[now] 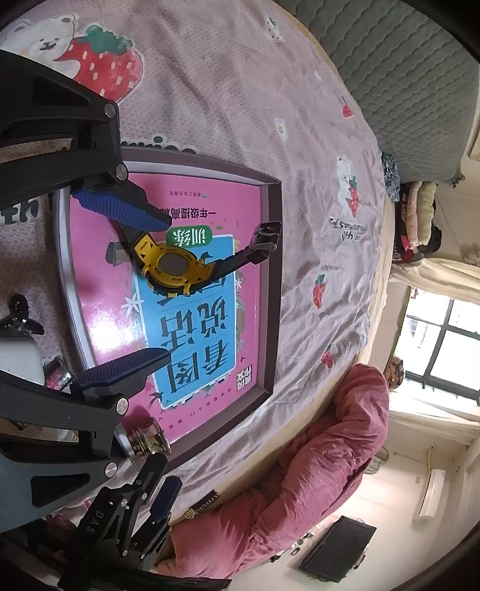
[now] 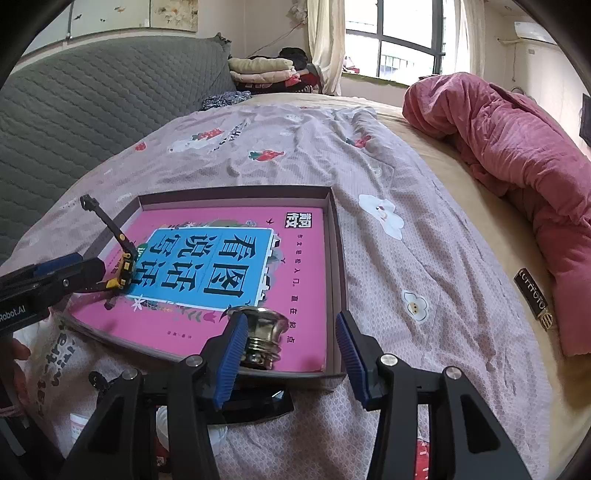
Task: Organize rigid objects
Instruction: 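Lower the brass knob into the tray corner and open the right tool, then withdraw both tools from the tray back over the remaining objects, then move the open left tool down around the white pill bottle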
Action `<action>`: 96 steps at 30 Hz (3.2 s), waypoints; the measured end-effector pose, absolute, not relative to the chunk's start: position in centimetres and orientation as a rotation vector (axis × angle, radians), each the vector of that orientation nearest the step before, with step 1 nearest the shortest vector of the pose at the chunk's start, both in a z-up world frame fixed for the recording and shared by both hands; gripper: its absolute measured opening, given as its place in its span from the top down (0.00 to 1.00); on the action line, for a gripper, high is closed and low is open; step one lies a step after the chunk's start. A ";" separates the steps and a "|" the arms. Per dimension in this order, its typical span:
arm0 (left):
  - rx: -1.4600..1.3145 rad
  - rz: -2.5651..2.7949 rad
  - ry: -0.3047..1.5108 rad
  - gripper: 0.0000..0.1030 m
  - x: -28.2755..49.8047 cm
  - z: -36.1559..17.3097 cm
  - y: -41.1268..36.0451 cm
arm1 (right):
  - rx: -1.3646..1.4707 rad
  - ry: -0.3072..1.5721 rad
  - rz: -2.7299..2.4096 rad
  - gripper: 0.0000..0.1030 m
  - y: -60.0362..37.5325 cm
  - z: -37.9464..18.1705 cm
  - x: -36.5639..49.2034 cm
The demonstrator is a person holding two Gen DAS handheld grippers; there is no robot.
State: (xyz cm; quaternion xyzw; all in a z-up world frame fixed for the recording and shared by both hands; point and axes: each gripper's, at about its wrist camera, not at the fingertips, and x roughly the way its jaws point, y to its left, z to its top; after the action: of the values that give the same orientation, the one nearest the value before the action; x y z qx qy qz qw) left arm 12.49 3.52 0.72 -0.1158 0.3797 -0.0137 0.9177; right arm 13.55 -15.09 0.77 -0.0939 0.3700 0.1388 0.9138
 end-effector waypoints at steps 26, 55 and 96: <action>-0.199 -0.019 0.746 0.25 9.9 2.1 2.3 | 0.036 0.567 0.413 0.36 -17.8 4.4 11.8; -0.166 -0.037 0.765 0.25 5.3 3.3 2.3 | -0.061 0.552 0.323 0.35 -18.1 4.8 8.2; -0.156 -0.082 0.903 0.25 0.1 2.1 -0.4 | -0.103 0.646 0.377 0.35 -16.9 4.9 3.3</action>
State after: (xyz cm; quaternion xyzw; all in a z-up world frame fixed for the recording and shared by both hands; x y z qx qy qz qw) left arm 0.13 -0.35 2.13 -0.0753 0.4357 -0.0395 0.8961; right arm 3.29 -16.89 4.93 -0.0503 0.3153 0.1838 0.9297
